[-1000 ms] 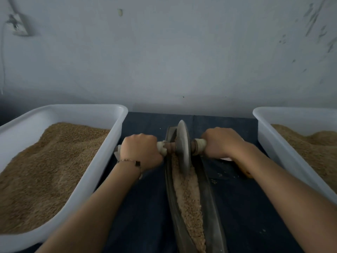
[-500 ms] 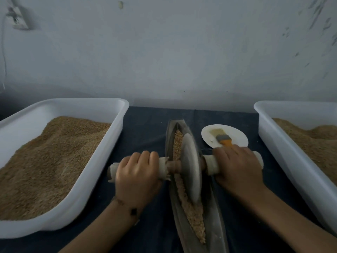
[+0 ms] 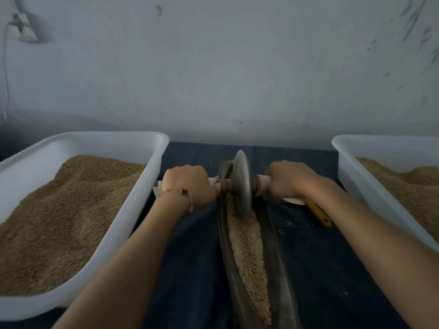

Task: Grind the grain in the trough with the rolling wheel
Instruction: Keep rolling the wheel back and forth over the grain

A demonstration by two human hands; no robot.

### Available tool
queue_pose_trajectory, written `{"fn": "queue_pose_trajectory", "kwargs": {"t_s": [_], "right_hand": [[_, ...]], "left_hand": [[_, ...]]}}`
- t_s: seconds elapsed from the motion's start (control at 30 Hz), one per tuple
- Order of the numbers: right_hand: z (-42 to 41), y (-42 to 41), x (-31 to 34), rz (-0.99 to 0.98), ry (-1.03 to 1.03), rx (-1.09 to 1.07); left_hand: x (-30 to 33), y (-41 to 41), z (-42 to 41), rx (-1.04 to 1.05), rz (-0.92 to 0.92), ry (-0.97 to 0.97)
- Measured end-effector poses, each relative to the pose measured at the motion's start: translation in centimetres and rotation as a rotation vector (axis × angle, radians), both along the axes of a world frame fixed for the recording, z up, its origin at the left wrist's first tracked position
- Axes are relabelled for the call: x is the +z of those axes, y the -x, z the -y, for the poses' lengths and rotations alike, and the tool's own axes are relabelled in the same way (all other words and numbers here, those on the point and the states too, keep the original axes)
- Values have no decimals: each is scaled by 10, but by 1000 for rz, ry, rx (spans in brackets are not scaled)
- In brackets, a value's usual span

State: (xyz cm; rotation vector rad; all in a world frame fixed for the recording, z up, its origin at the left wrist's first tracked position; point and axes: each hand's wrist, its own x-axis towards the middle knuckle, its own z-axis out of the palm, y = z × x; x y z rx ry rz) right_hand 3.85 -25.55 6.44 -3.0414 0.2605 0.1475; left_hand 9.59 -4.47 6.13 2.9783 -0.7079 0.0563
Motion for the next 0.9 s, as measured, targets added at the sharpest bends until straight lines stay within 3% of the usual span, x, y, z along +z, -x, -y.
{"fn": "queue_pose_trajectory", "kwargs": {"t_s": [0.1, 0.2, 0.3, 0.37, 0.43, 0.53, 0.6, 0.73, 0.8, 0.9], "right_hand": [[-5, 44, -38, 480, 224, 136], [-7, 84, -70, 1015, 298, 323], [-7, 97, -78, 1113, 309, 361], [-11, 94, -75, 1069, 302, 325], [-13, 84, -65, 887, 256, 234], [-10, 56, -37, 436, 269, 83], [-6, 32, -21, 276, 205, 95], [-3, -4, 9, -72, 11, 33], [-4, -9, 12, -122, 7, 9], [-9, 2, 6, 59, 135, 57]], "left_hand": [[-32, 43, -15, -95, 451, 102], [-60, 82, -32, -175, 788, 273], [-67, 94, -38, -161, 897, 268], [-63, 89, -36, -177, 883, 295], [-57, 76, -31, -223, 799, 340], [-42, 48, -21, -173, 526, 232], [-33, 26, -15, -80, 380, 106], [-12, -9, -5, -71, 27, 73], [-6, -14, -3, -80, -75, 60], [-14, 1, -12, -27, -31, 87]]}}
